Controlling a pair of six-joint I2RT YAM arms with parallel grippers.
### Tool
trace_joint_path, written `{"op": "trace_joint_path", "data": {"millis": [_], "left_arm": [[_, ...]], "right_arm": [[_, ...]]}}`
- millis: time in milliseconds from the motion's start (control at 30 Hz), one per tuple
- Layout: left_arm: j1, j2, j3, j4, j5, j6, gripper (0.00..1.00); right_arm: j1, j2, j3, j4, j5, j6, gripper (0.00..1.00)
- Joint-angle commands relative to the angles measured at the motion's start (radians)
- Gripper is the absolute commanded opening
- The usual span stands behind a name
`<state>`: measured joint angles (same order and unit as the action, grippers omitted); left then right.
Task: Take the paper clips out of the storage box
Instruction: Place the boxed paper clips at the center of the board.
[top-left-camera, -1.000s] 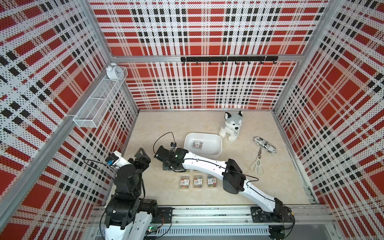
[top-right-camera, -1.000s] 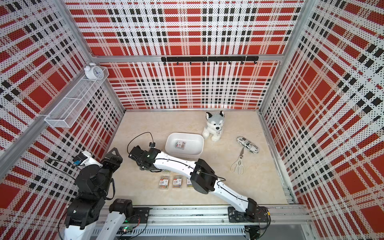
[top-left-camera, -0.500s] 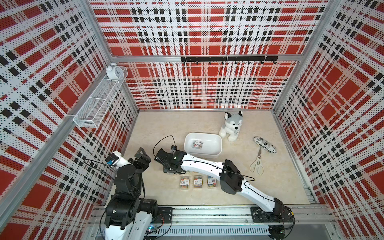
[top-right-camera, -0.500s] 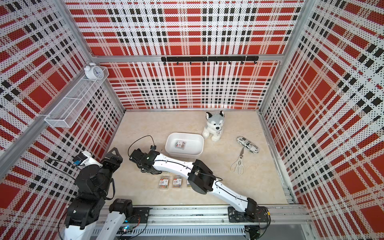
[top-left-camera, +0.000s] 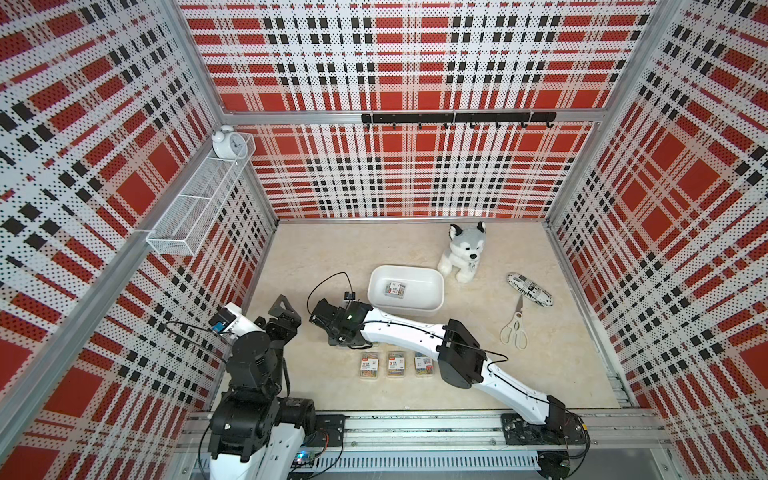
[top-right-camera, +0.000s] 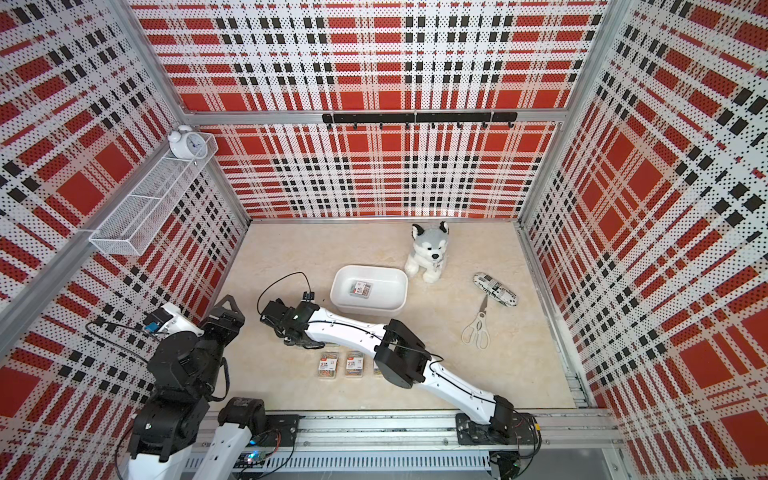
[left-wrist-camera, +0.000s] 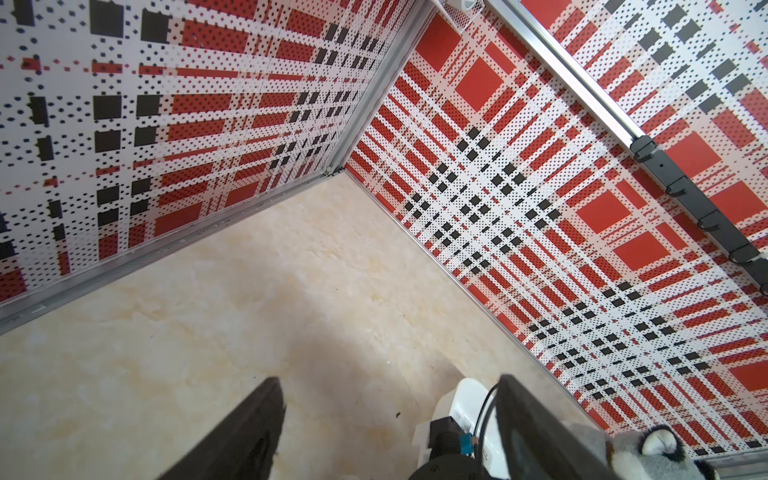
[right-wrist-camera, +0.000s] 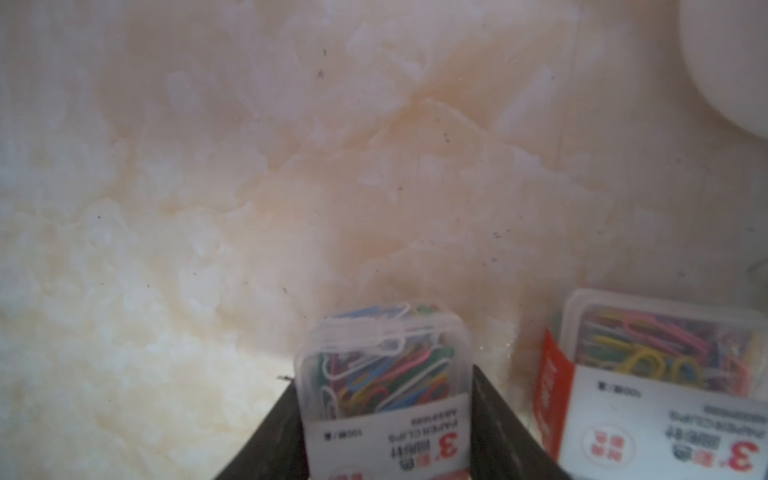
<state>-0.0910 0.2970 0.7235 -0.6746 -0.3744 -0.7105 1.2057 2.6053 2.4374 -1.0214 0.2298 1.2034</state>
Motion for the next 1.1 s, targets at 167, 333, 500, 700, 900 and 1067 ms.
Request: {"op": "trace_joint_path", "data": {"millis": [167,333,500,700,900,1067], "left_arm": [[-0.002,-0.007,-0.009,0.015,-0.006,0.003,0.82],[-0.003,-0.007,-0.008,0.015,-0.004,0.005,0.83],[-0.002,-0.012,-0.01,0.016,-0.006,0.003,0.84],[-0.002,-0.008,-0.01,0.017,-0.006,0.004,0.84],[-0.003,-0.006,-0.009,0.016,-0.005,0.005,0.84],[-0.002,-0.005,-0.007,0.015,-0.004,0.005,0.84]], "right_arm": [[-0.006,0.033,0.005,0.001,0.013,0.013,0.62],[-0.008,0.032,-0.003,0.015,0.011,0.015,0.62],[-0.012,0.035,-0.001,0.018,0.003,0.016,0.64],[-0.014,0.031,-0.003,0.027,-0.013,0.015,0.64],[-0.015,0.026,-0.007,0.046,-0.018,0.025,0.61],[-0.017,0.013,-0.015,0.048,-0.004,0.038,0.63]]}}
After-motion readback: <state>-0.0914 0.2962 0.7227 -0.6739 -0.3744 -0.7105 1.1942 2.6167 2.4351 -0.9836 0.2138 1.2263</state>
